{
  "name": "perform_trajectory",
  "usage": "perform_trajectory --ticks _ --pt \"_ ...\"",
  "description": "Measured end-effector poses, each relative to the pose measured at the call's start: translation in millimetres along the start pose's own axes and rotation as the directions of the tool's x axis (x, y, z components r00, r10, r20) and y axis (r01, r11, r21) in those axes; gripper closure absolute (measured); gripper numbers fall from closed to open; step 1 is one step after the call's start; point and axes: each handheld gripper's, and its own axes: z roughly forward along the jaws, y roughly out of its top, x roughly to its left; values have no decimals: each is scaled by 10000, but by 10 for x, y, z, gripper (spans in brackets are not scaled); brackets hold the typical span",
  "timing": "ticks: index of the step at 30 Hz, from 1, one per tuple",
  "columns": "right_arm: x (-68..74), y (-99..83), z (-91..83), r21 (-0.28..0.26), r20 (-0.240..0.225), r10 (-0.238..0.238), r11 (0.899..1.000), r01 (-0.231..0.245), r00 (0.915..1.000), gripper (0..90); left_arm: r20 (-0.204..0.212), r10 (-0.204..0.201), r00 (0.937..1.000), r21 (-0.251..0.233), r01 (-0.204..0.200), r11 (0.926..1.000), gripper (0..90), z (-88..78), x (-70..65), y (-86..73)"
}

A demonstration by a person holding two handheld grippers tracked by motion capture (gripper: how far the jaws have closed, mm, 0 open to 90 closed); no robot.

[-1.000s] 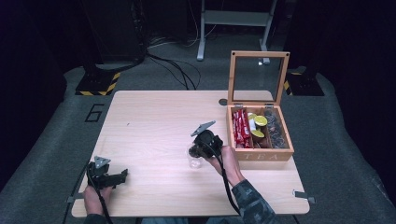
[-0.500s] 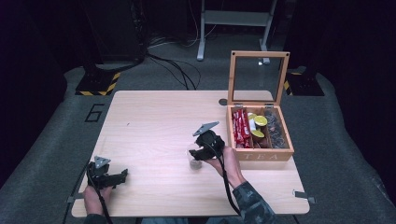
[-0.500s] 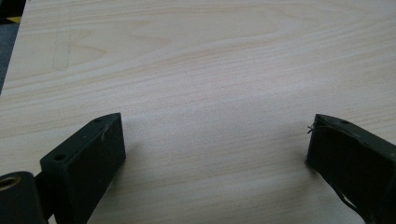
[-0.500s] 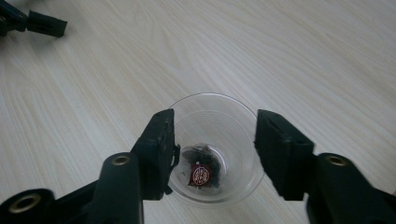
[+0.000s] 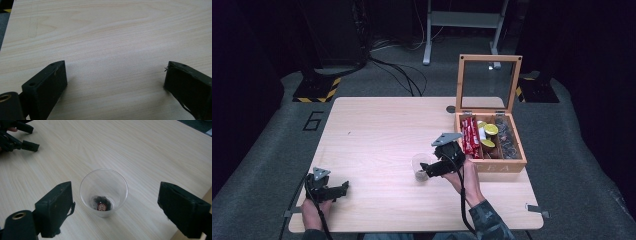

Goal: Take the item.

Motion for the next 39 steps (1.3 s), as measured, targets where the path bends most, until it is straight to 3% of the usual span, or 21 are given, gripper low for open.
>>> perform_trajectory --ticks 12,21,30,39 --pt "-90 -190 -354 -499 777 236 9986 -197 9967 78 9 3 10000 -1 -3 10000 43 0 1 0" --pt "-213 -409 -598 -738 1552 790 9949 -682 9847 65 9 4 10000 -1 -4 10000 43 1 1 0" --pt "-394 -776 -790 -1023 2254 1648 9841 -1449 9602 52 8 2 10000 -1 -2 10000 43 0 0 0" --pt "-569 -1250 -859 -1079 2931 2602 9651 -2386 9200 44 -5 11 10000 -12 -11 10000 43 1 0 1"
